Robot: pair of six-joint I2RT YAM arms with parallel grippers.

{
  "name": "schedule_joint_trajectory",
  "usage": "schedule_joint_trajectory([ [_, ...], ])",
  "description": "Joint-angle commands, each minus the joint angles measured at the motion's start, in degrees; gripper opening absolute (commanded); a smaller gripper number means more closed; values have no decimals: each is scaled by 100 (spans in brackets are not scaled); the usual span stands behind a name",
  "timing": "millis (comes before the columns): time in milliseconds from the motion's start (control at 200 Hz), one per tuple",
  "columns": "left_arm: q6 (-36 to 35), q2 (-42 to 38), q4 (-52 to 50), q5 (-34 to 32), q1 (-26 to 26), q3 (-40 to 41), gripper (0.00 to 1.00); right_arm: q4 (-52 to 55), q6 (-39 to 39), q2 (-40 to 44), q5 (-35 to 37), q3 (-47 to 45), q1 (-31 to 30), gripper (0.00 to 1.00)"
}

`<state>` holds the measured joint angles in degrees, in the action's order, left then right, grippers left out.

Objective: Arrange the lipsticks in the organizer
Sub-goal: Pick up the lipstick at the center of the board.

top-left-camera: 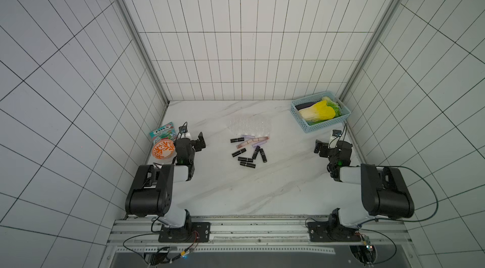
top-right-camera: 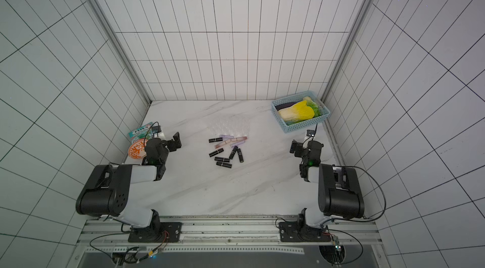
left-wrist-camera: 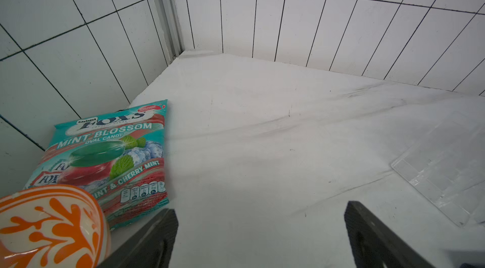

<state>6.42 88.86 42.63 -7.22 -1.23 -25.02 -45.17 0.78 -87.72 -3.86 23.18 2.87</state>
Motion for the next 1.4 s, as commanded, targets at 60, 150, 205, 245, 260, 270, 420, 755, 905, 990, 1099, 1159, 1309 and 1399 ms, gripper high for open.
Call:
schedule_joint_trajectory([
  [60,-53,53,96,26,-24,-94,98,-65,16,-46,-3,187,-23,99],
  [150,-53,61,90,12,-19,-102,98,-71,21,-56,-5,192,-24,99],
  [205,-53,55,88,10,-18,-104,98,-71,19,-53,-5,191,-23,99],
  [245,-53,57,89,11,-18,-100,98,-63,19,-51,-10,187,-23,99],
  [260,-53,59,88,13,-24,-99,98,-70,11,-52,-10,187,-24,99],
  [270,-53,54,87,15,-23,-106,98,-66,17,-52,-10,187,-24,99],
  [420,-53,54,87,10,-25,-108,98,-73,10,-43,16,178,-30,99],
  [755,62,-469,78,-702,75,44,99,2173,566,1034,1789,910,-427,99],
  [905,798,-1743,-2247,-1086,430,-607,99,4311,1363,1586,1184,1857,-434,99],
  [990,1084,-2194,-3502,-108,416,-1221,98,5156,1853,1729,712,2338,-415,99],
  [1099,2070,-2279,-3261,1293,65,-1266,98,5452,2090,1751,-470,2582,-83,99],
  [1159,2059,-2243,-3382,2104,24,-1416,99,5832,1943,1684,-882,2839,-89,100],
  [1309,1531,-2274,-4828,2150,759,-2011,98,6923,1498,1504,-910,3403,-531,92],
  [1399,1184,-2281,-5315,1643,1531,-2170,98,7321,1278,1467,-661,3594,-1084,90],
])
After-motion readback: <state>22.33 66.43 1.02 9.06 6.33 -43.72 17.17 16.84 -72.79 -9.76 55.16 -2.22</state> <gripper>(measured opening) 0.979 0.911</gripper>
